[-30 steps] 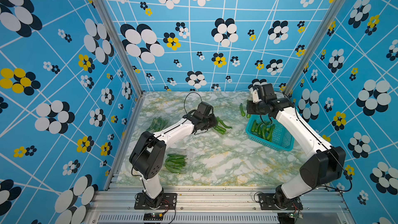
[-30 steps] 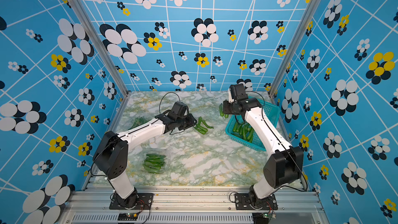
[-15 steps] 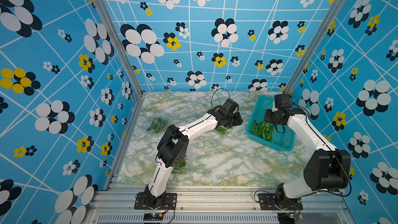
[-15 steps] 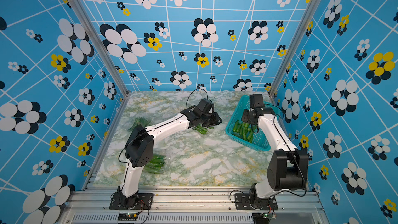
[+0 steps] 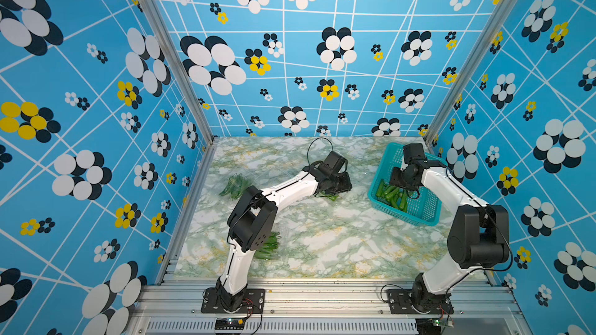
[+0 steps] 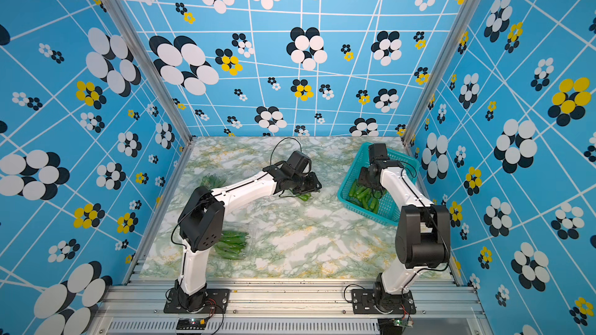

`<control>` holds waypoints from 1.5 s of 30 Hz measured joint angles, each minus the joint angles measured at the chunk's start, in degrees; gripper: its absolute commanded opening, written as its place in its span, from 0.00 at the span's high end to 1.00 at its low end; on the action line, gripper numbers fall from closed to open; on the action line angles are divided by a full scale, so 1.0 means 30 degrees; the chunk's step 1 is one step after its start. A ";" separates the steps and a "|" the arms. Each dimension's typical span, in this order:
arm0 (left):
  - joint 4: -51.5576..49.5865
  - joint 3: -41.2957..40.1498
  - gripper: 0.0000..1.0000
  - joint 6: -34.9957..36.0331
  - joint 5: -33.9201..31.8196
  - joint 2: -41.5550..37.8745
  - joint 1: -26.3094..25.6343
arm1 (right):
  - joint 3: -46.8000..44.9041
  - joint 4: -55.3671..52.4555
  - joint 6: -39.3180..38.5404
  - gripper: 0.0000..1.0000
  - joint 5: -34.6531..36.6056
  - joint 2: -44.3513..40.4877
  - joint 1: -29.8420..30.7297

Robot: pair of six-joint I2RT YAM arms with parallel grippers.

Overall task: Take small green peppers out of containers
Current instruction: Place the green pepper in the basket, then pick up the green pepper from the packing box.

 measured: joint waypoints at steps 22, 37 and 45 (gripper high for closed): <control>0.0656 -0.9617 0.62 0.0117 -0.2215 -0.7970 0.3643 | 0.7104 -0.1727 -0.3774 0.55 -0.5151 0.6411 0.8386; 0.1115 -1.0112 0.62 0.0058 -0.2208 -0.8255 0.3643 | 0.9726 -0.2863 -0.4801 0.55 -0.5391 1.0003 0.9092; 0.1224 -1.0200 0.62 -0.0102 -0.2208 -0.8255 0.3643 | 1.0010 -0.3082 -0.5107 0.56 -0.5391 1.1183 0.9092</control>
